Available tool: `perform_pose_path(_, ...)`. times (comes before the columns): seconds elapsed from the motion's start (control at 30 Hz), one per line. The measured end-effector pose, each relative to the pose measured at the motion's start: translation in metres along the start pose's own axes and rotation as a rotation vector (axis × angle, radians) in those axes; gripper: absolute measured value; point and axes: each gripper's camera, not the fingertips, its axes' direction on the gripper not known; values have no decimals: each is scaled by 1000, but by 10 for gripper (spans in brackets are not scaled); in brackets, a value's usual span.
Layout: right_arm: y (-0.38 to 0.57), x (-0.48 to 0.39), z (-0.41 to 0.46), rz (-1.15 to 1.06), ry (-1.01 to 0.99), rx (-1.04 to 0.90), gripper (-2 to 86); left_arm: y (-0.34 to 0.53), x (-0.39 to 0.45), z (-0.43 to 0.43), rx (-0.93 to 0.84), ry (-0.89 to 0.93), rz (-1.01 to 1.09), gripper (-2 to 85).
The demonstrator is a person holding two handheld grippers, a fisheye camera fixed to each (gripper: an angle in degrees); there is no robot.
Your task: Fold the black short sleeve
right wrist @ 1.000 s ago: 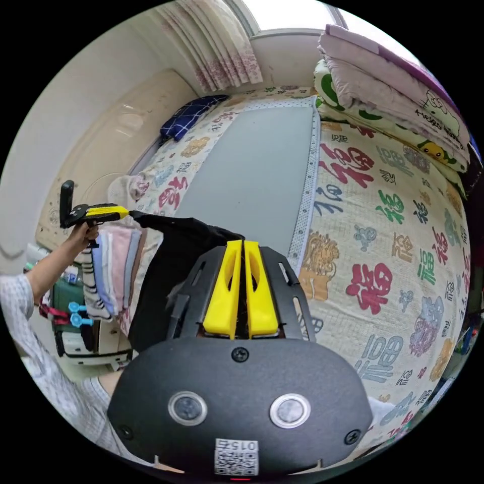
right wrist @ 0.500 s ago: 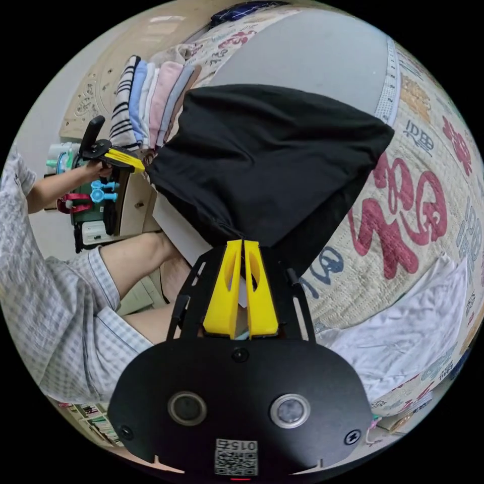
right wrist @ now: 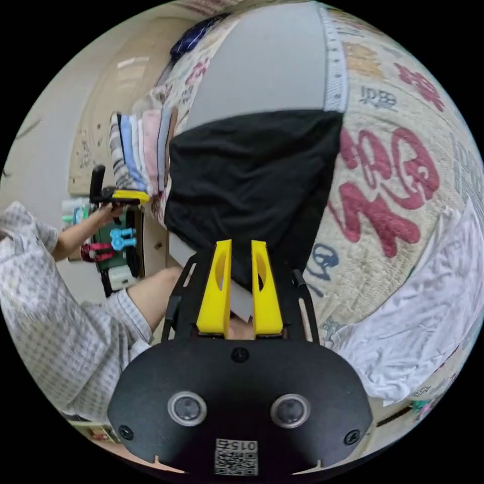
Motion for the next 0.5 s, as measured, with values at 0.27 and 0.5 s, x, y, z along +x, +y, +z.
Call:
perform_pose_path(0.27, -177, 61, -41, 350, -31, 165, 115, -41, -66, 15, 232, -20, -385, 106)
perform_pose_path(0.5, -262, 63, -34, 469, -89, 148, 64, -29, -77, 56, 240, -38, -439, 77)
